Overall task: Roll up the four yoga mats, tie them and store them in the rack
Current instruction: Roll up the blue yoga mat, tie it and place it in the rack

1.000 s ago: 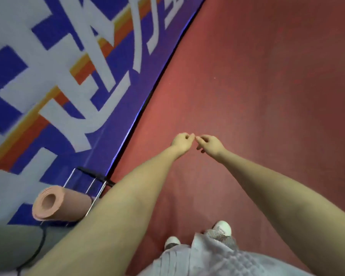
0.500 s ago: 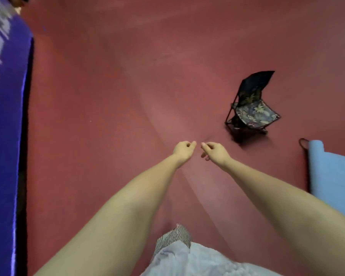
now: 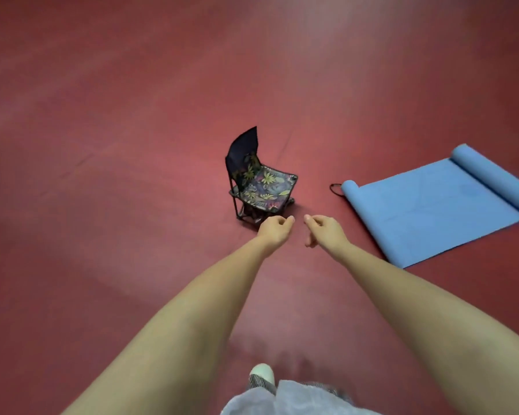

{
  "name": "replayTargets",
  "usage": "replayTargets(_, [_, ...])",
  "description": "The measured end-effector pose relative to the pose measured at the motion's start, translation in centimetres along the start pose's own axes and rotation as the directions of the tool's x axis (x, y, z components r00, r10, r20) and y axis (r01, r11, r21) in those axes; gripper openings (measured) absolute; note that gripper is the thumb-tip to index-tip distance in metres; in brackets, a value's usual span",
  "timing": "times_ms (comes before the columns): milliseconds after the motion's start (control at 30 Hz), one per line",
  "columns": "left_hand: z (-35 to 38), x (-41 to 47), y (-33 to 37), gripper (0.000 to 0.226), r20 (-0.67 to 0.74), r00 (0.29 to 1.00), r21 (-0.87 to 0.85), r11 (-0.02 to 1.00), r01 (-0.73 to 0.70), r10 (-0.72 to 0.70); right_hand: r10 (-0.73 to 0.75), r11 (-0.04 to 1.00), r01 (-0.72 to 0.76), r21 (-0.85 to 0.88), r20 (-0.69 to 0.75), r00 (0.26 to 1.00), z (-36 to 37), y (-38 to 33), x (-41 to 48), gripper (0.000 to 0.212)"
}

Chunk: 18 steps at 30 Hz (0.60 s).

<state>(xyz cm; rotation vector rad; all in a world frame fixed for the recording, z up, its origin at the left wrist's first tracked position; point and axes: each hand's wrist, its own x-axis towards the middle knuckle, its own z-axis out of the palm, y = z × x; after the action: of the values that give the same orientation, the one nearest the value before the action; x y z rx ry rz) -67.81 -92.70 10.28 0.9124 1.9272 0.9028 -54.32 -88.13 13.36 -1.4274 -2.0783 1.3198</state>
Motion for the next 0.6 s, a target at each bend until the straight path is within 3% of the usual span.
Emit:
replayTargets(233, [3.4, 10.2, 5.7, 0.037, 0.209, 0.977, 0.042, 0.997, -0.057, 0.047, 0.203, 0.978, -0.192, 0.076, -0.175, 0.963, -4.3, 2.2, 6.9, 0.034])
replayTargets(400, [7.9, 17.9, 9.0, 0.037, 0.357, 0.933, 0.119, 0.988, -0.102, 0.053, 0.296, 0.952, -0.272, 0.138, -0.201, 0.934, -8.4, 4.9, 13.9, 0.036])
replayTargets(600, [11.2, 28.4, 15.5, 0.036, 0.401, 0.916, 0.191, 0.975, -0.117, 0.031, 0.354, 0.932, -0.326, 0.161, -0.196, 0.915, -15.3, 7.2, 24.4, 0.036])
